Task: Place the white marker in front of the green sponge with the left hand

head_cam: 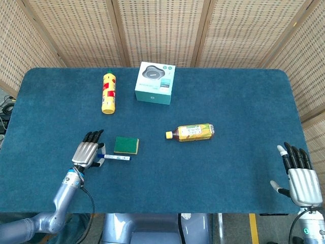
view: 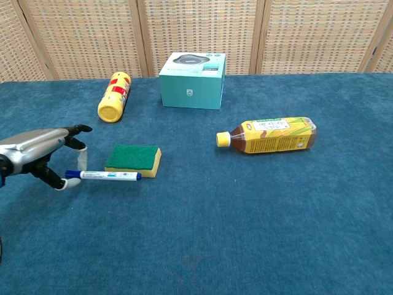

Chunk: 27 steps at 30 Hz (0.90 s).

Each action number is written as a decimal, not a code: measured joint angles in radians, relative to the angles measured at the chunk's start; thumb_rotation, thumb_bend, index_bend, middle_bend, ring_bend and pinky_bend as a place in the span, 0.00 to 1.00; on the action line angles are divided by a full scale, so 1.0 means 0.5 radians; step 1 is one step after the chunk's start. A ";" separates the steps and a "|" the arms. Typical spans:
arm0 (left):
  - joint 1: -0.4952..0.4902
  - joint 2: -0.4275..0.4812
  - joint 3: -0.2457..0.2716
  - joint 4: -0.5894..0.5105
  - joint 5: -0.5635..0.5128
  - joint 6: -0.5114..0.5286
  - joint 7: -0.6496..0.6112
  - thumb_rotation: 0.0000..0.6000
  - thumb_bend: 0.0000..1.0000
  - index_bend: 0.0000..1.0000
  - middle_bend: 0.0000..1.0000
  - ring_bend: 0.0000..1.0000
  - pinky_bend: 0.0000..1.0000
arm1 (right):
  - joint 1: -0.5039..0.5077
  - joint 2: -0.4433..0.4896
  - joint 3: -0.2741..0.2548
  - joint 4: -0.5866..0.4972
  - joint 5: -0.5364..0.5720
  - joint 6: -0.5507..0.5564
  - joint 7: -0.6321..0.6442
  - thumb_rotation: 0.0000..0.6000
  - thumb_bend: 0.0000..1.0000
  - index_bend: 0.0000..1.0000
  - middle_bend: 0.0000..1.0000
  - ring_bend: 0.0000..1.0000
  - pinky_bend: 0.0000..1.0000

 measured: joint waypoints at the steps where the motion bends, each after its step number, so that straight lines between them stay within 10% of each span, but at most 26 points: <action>1: -0.005 -0.016 -0.009 -0.001 -0.016 0.000 0.010 1.00 0.38 0.61 0.00 0.00 0.00 | -0.001 0.002 0.000 0.000 0.000 0.001 0.005 1.00 0.00 0.01 0.00 0.00 0.00; 21: -0.069 -0.150 -0.019 0.057 -0.137 0.007 0.168 1.00 0.37 0.59 0.00 0.00 0.00 | -0.005 0.020 0.005 -0.001 -0.006 0.011 0.052 1.00 0.00 0.01 0.00 0.00 0.00; 27: -0.069 -0.152 -0.011 0.055 -0.146 0.009 0.174 1.00 0.34 0.44 0.00 0.00 0.00 | -0.006 0.021 0.004 -0.002 -0.008 0.011 0.052 1.00 0.00 0.01 0.00 0.00 0.00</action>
